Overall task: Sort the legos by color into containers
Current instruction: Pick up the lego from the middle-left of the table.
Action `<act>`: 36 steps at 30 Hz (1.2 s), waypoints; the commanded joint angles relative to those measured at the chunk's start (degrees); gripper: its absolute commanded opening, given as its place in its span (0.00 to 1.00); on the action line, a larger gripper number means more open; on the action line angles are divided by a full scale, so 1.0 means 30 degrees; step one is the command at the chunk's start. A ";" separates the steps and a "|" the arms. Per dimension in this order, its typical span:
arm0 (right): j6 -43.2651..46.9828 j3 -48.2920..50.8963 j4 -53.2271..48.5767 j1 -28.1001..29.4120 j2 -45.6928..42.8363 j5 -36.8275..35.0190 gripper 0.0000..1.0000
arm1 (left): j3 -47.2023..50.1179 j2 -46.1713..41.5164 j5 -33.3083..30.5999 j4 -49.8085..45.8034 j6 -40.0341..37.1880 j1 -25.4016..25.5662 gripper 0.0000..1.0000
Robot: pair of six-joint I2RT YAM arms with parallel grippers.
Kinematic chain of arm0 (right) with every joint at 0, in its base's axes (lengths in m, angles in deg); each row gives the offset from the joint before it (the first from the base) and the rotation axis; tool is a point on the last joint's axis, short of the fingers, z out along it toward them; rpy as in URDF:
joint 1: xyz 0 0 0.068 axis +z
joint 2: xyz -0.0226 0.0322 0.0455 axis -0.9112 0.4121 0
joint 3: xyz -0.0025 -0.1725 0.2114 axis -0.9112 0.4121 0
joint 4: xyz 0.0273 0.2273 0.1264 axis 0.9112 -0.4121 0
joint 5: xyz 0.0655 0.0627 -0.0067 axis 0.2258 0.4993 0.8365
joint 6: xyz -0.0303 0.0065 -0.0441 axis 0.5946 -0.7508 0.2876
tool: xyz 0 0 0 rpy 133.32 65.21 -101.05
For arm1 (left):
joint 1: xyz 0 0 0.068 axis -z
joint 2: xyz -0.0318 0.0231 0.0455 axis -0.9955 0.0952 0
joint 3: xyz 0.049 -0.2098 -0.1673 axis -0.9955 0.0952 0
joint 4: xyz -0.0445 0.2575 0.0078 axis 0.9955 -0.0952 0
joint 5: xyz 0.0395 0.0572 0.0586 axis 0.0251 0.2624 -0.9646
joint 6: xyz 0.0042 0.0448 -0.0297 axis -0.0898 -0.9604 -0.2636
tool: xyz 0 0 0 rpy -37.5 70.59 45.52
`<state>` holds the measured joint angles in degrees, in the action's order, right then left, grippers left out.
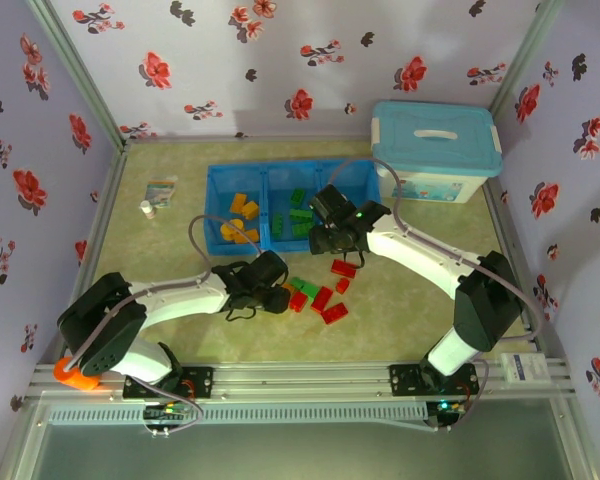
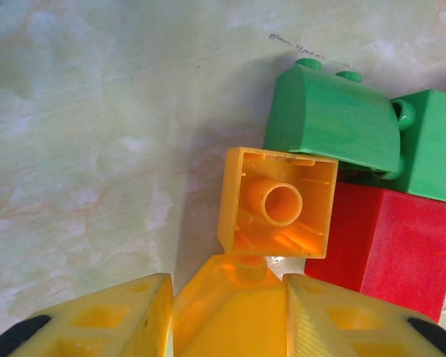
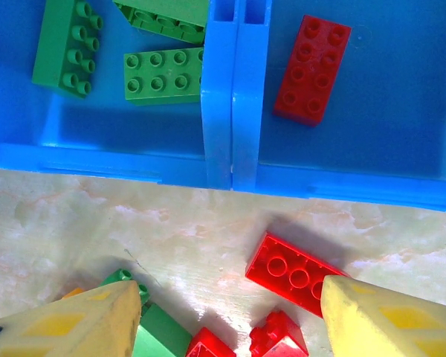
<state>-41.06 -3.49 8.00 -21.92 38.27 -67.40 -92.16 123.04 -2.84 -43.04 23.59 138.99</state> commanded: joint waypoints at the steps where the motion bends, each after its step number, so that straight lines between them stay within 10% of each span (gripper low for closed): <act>1: -0.0211 0.0242 0.0135 -0.0135 -0.0329 -0.0216 0.66 | -0.0522 0.0001 -0.0364 -0.0988 -0.0327 -0.0142 0.42; 10: -0.0189 0.0276 0.0282 -0.0139 -0.0195 -0.0143 0.65 | -0.0420 -0.0385 -0.0434 -0.1660 -0.0216 -0.0091 0.51; 36: -0.0430 0.1227 0.0530 -0.0271 -0.0999 -0.0113 0.65 | -0.2441 -0.2299 -0.1269 -0.4666 -0.0917 -0.2094 0.31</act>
<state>-41.23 -0.72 9.29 -22.31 37.26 -67.38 -97.30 118.60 -5.27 -53.16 22.03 134.90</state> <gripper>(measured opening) 0.653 0.321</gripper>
